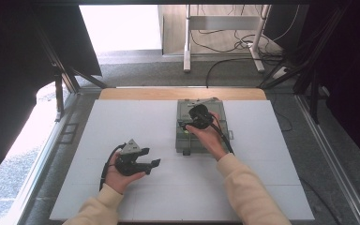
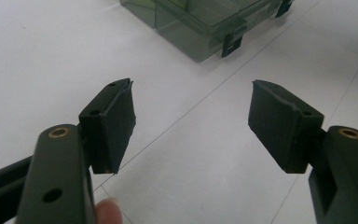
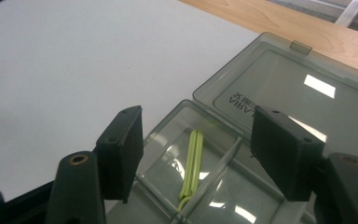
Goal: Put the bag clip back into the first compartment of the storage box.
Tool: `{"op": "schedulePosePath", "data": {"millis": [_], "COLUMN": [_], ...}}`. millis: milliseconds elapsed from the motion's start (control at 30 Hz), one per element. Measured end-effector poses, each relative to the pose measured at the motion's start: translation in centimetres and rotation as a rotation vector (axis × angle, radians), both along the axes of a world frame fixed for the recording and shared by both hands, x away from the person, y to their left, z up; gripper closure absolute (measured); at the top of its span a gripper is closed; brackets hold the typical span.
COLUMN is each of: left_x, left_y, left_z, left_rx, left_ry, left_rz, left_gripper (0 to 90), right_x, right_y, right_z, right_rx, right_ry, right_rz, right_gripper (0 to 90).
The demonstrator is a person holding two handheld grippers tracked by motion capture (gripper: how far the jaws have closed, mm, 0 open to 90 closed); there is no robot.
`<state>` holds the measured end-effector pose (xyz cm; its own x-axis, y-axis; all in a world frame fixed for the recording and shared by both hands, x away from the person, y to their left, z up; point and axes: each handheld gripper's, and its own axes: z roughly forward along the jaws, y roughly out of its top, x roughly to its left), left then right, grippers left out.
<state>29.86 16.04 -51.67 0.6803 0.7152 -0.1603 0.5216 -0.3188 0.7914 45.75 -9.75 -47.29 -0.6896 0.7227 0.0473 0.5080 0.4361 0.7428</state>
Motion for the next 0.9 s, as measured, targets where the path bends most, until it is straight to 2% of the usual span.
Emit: {"op": "schedulePosePath", "data": {"millis": [367,533,900], "left_x": [0.1,0.2,0.0], "left_y": [0.1,0.3,0.1], "left_z": [-0.1,-0.1,0.1], "left_rx": [-0.014,-0.02,-0.013], "left_ry": [0.007,0.008,0.002], "left_rz": [0.005,0.001,0.003], "left_gripper": [31.8,31.7,31.7], "right_x": [-1.9,-3.2,-5.7], "right_y": [-3.6,-5.2,-9.2], "right_z": [1.0,1.5,2.1], "right_rx": [0.053,0.062,0.078], "right_ry": [-0.01,-0.021,-0.05], "right_rz": [0.056,0.077,0.064], "right_gripper": [30.7,30.0,30.0]}}
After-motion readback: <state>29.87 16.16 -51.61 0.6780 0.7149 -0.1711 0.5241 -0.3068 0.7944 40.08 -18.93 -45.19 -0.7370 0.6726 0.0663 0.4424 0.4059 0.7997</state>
